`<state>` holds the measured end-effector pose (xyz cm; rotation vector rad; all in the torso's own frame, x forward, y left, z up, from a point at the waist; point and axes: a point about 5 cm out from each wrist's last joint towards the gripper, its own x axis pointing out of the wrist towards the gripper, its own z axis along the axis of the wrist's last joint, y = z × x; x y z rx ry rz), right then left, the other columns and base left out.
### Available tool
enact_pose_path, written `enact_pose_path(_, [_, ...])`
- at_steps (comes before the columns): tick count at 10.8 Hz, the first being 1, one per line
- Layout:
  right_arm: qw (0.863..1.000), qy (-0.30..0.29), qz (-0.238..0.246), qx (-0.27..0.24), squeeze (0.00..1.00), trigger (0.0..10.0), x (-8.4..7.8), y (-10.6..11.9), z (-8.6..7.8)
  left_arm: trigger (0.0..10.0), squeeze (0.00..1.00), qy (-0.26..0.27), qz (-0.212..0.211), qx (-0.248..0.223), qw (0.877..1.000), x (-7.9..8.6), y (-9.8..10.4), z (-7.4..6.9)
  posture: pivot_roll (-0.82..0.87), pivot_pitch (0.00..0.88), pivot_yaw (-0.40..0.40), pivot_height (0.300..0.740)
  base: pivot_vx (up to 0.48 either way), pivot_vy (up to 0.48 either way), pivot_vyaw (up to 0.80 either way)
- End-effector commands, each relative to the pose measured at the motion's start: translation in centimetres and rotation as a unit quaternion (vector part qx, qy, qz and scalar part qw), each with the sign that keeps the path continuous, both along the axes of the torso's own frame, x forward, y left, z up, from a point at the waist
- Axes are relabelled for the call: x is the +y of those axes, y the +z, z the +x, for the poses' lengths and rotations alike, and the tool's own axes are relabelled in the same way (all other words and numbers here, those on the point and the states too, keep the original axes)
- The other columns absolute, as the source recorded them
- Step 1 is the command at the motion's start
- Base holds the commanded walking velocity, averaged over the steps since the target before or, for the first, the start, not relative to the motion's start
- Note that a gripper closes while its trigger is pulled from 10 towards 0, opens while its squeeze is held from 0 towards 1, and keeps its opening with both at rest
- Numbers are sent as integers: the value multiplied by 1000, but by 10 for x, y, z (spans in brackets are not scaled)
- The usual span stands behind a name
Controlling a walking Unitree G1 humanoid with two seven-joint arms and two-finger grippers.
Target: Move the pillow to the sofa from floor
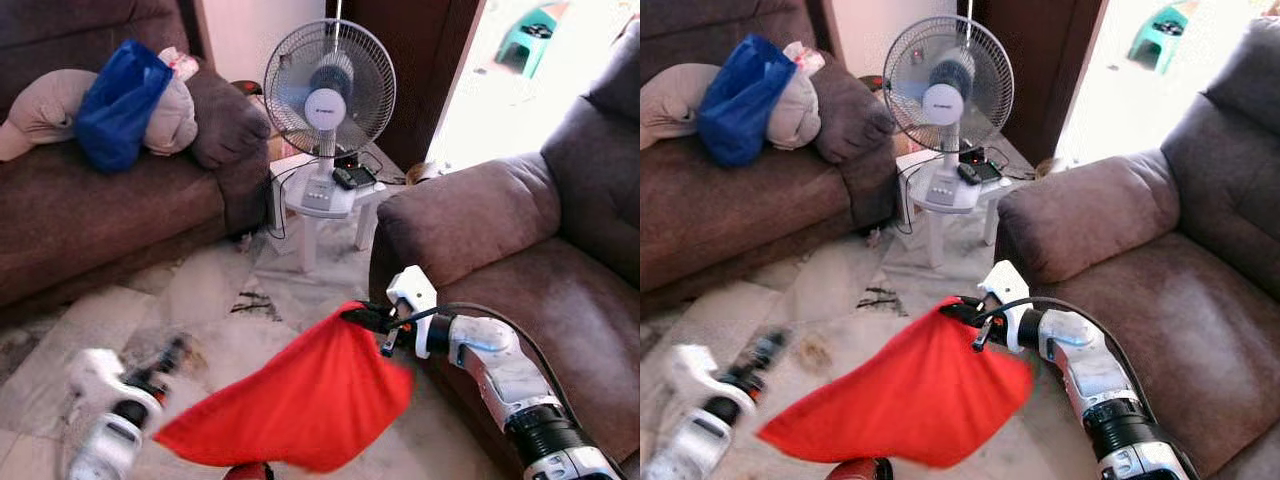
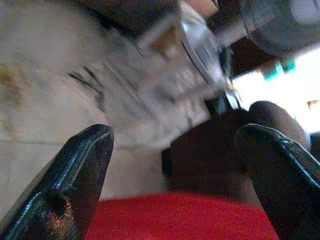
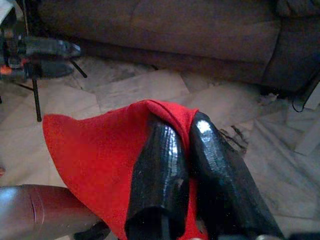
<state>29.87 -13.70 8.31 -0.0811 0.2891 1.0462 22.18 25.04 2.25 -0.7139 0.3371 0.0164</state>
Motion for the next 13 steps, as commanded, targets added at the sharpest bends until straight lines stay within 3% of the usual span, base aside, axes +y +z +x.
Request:
enact_pose_path(1, [997,11,31,-69,0,10000,5,32,9,10000,1000,-36,26,4,999,3,0,-4,116,14,-37,740,0,0,0])
enact_pose_path(2, [997,13,31,-69,0,10000,6,32,9,10000,0,-128,130,59,981,8,-14,-20,119,6,-38,740,0,0,0])
enact_pose_path(4, [997,15,30,-68,0,10000,7,31,9,10000,0,-198,210,91,953,17,-17,-30,121,5,-41,740,0,0,0])
enact_pose_path(6, [997,18,28,-68,0,10000,7,31,9,10000,0,-234,270,94,929,32,-10,-29,122,4,-44,740,0,0,0])
enact_pose_path(7, [997,17,27,-67,0,10000,7,31,9,10000,0,-264,343,105,895,42,-9,-29,121,6,-45,740,0,0,0])
enact_pose_path(8, [997,16,26,-68,0,10000,6,31,9,10000,0,-169,356,98,914,59,0,-16,123,15,-46,740,0,0,0])
enact_pose_path(9, [997,15,26,-68,0,10000,6,31,9,10000,0,-133,360,99,918,64,1,-14,123,17,-46,740,0,0,0])
enact_pose_path(10, [997,19,23,-65,0,10000,7,29,8,10000,0,-45,347,99,931,70,0,-11,120,24,-50,740,0,0,0])
enact_pose_path(11, [997,19,23,-65,0,10000,7,30,8,10000,0,-10,333,98,938,73,0,-10,119,26,-51,740,0,0,0])
enact_pose_path(12, [997,20,22,-65,0,10000,5,30,8,10000,0,72,249,78,963,70,1,-2,117,29,-53,740,0,0,0])
enact_pose_path(13, [997,21,22,-64,0,10000,4,31,8,10000,0,90,194,68,974,57,-1,4,119,31,-54,740,0,0,0])
